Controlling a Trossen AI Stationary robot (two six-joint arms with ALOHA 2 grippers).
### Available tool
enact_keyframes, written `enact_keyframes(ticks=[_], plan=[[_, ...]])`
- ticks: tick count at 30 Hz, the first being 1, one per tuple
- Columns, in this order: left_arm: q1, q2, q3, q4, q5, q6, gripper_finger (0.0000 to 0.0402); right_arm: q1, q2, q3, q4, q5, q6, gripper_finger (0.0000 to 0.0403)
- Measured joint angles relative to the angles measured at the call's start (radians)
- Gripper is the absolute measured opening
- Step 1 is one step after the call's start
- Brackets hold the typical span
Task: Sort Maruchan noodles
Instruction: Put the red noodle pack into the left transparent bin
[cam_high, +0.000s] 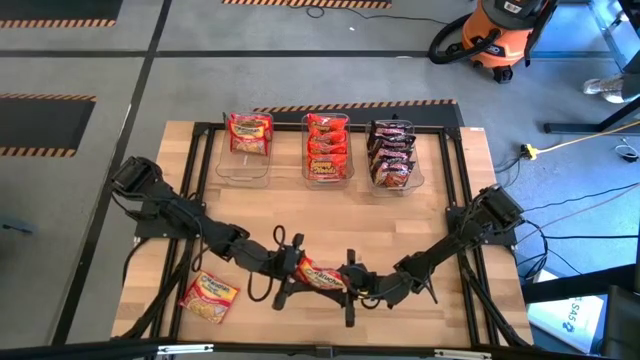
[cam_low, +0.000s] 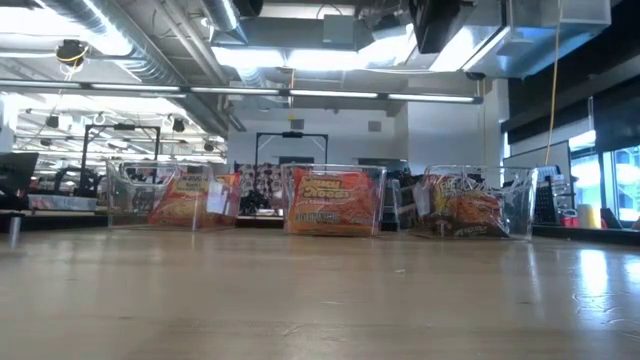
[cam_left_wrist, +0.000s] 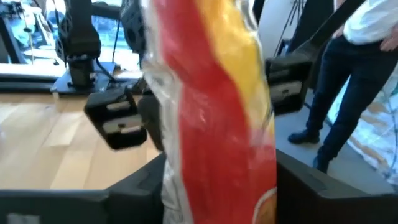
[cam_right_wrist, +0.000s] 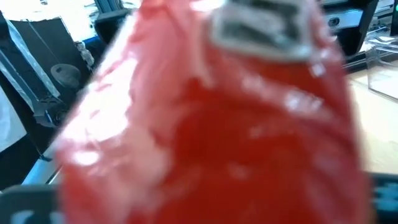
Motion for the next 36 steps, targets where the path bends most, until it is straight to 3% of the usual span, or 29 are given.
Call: enact_keyframes(ticks=[7, 11, 17, 23, 29, 36], plan=[[-0.002, -0.109, -0.002, -0.222, 0.063, -0.089, 0.0241, 0.0, 0.0, 0.002, -0.052, -0.023, 0.068, 0.0126], [-0.003, -0.224, -0.002, -0.352, 0.103, -0.113, 0.0247, 0.0, 0.0, 0.002, -0.13, -0.084, 0.138, 0.0119], [0.034, -0.302, -0.001, -0.384, 0.102, -0.074, 0.025, -0.014, 0.0, 0.001, -0.31, -0.131, 0.281, 0.0121], [0.087, -0.203, 0.056, -0.416, 0.198, -0.071, 0.0269, -0.022, 0.0, 0.001, -0.366, -0.153, 0.32, 0.0122], [0.136, -0.062, 0.243, -0.688, 0.222, -0.039, 0.0276, -0.027, 0.0, 0.001, -0.365, -0.157, 0.32, 0.0123], [0.164, 0.08, 0.427, -0.881, 0.393, -0.033, 0.0273, -0.028, 0.0, 0.001, -0.375, -0.153, 0.32, 0.0124]])
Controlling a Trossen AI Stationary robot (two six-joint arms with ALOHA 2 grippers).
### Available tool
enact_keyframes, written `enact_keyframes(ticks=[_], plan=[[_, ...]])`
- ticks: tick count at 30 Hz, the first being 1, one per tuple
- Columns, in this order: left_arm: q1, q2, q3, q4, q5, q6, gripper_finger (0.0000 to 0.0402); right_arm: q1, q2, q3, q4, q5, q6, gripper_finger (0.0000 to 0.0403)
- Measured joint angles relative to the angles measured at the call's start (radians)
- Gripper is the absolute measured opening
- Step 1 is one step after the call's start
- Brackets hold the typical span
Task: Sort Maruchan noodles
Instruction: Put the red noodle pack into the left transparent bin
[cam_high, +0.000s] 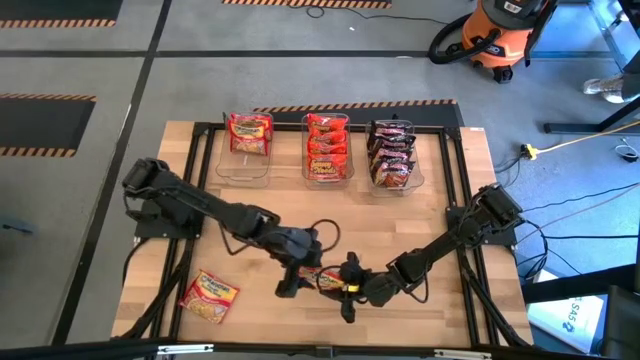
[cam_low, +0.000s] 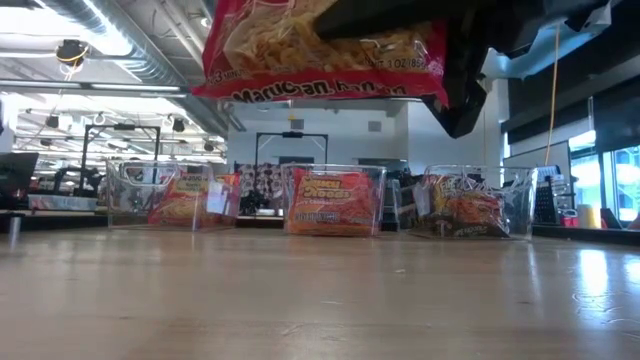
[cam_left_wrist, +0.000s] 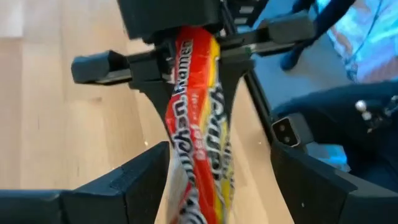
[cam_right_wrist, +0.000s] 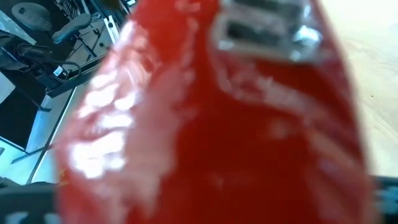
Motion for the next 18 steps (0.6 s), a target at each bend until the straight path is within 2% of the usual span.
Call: enact_keyframes(ticks=[4, 11, 18], plan=[[0.009, 0.055, 0.06, -0.033, 0.032, 0.015, 0.0273, 0.0, 0.0, 0.0, -0.005, 0.005, 0.003, 0.0124], [0.028, 0.144, 0.066, -0.035, 0.056, 0.038, 0.0267, -0.005, 0.0, 0.0, -0.014, -0.001, 0.023, 0.0124], [0.026, 0.151, 0.066, -0.038, 0.063, 0.041, 0.0202, -0.012, 0.0, 0.0, -0.012, -0.004, 0.021, 0.0124]])
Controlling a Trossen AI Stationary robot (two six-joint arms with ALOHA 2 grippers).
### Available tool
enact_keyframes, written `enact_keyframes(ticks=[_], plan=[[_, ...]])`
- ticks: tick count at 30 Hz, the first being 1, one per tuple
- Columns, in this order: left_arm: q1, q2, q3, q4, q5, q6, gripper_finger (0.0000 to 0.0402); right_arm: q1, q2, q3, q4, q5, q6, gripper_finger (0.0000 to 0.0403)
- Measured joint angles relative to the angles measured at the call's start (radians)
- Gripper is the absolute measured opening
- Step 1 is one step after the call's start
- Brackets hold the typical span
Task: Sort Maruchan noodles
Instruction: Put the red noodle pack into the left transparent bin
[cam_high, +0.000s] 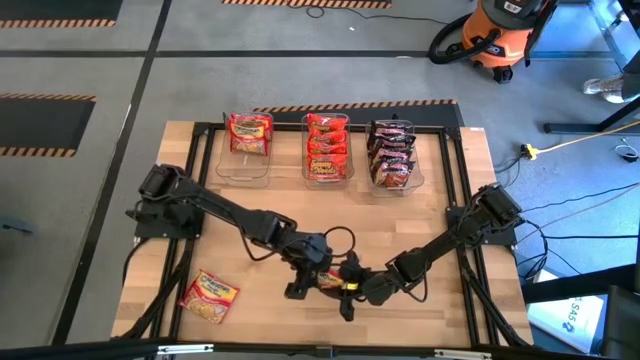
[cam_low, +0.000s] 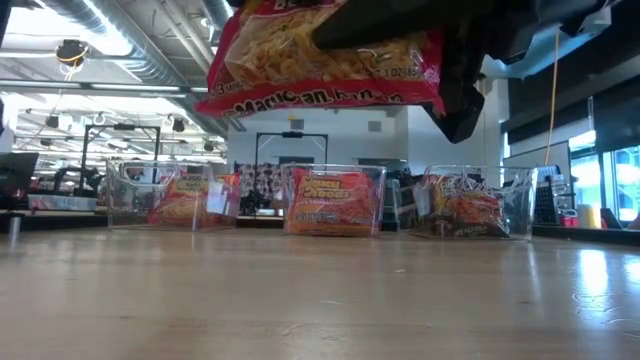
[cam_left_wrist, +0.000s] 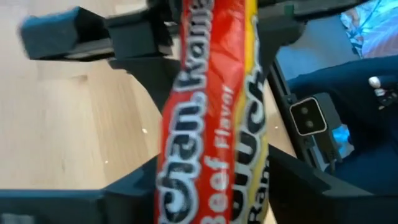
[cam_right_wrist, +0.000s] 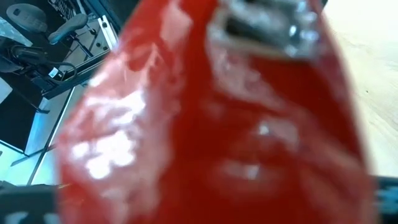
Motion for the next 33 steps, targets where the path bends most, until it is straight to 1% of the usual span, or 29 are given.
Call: enact_keyframes(ticks=[5, 8, 13, 16, 18, 22, 24, 27, 29, 31, 33], plan=[[0.0, -0.007, 0.0, 0.002, -0.002, 0.001, 0.0139, 0.0, 0.001, 0.0, 0.011, 0.001, 0.001, 0.0129], [0.001, -0.007, 0.001, 0.002, -0.003, -0.003, 0.0114, 0.0, 0.001, 0.0, 0.019, -0.016, 0.001, 0.0155], [-0.011, -0.024, 0.0, -0.019, -0.035, 0.001, 0.0113, 0.0, -0.002, 0.0, 0.018, -0.071, 0.0, 0.0232], [-0.021, -0.051, 0.0, -0.054, -0.07, 0.001, 0.0113, 0.001, -0.037, 0.0, -0.044, -0.13, 0.001, 0.0266], [-0.027, -0.081, -0.001, -0.111, -0.094, -0.001, 0.0113, 0.012, -0.078, 0.0, -0.116, -0.129, 0.0, 0.028], [-0.04, -0.146, -0.001, -0.202, -0.145, -0.008, 0.0113, 0.04, -0.158, 0.0, -0.24, -0.05, -0.019, 0.029], [-0.047, -0.178, -0.001, -0.258, -0.176, -0.01, 0.0113, 0.06, -0.189, 0.001, -0.301, -0.026, -0.065, 0.029], [-0.047, -0.222, -0.002, -0.315, -0.21, -0.026, 0.0113, 0.079, -0.211, 0.001, -0.363, 0.014, -0.075, 0.0291], [-0.042, -0.261, -0.013, -0.36, -0.224, -0.036, 0.0113, 0.082, -0.214, -0.001, -0.376, 0.013, -0.064, 0.0291], [-0.031, -0.305, -0.031, -0.359, -0.228, -0.041, 0.0113, 0.077, -0.214, -0.013, -0.377, 0.01, -0.054, 0.0291], [-0.018, -0.355, -0.059, -0.393, -0.226, -0.055, 0.0113, 0.066, -0.214, -0.036, -0.377, 0.005, -0.043, 0.0291]])
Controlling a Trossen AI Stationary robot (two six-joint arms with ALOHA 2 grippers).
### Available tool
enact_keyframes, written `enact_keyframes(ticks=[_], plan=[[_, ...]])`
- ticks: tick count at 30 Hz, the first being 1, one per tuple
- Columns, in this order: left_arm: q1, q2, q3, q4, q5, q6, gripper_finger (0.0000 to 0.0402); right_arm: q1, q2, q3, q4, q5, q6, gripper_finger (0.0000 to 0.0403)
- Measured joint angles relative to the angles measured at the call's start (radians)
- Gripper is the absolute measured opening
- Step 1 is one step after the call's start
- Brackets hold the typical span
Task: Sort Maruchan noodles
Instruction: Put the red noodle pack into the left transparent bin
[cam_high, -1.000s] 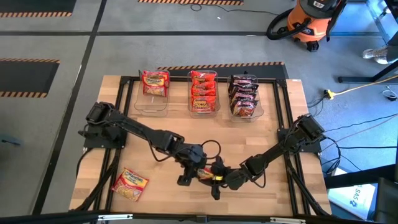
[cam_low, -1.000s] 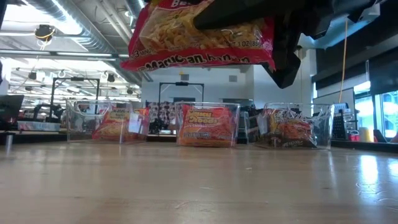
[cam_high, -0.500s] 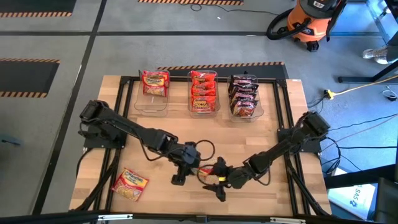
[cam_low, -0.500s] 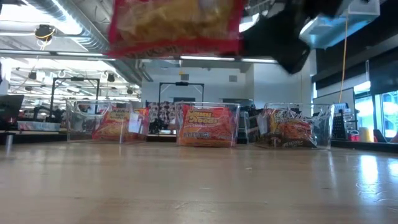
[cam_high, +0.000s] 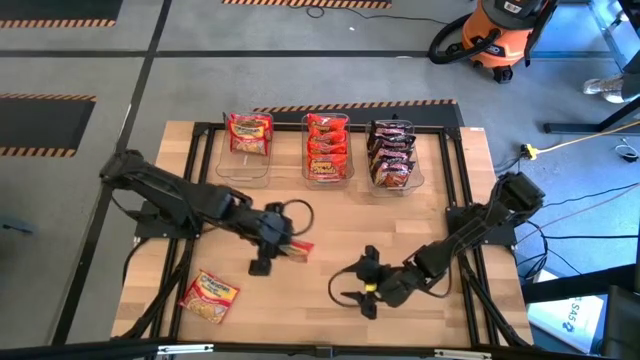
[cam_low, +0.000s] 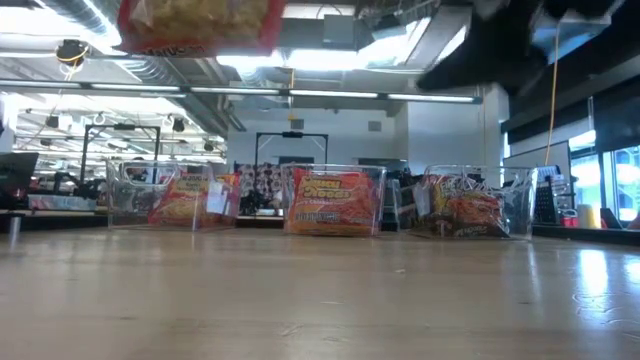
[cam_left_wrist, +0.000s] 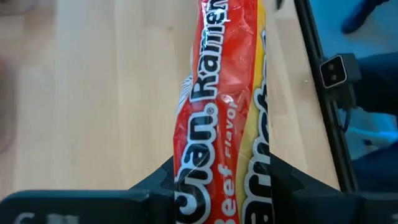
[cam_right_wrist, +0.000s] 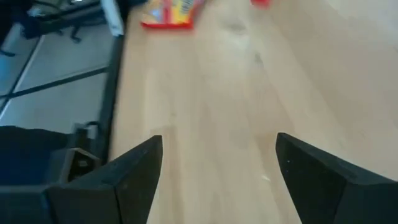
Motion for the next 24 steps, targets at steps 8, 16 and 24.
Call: enact_keyframes(ticks=[8, 16, 24], plan=[[0.133, -0.207, -0.096, -0.084, -0.009, 0.01, 0.0113, -0.079, 0.001, -0.142, 0.2, -0.089, 0.007, 0.0291], [0.385, -0.272, -0.112, -0.207, -0.099, 0.242, 0.0116, -0.177, 0.001, -0.199, 0.246, -0.161, -0.04, 0.0291], [0.745, -0.246, -0.113, -0.232, -0.065, 0.479, 0.0119, -0.194, 0.001, -0.205, 0.274, -0.145, -0.118, 0.0291]])
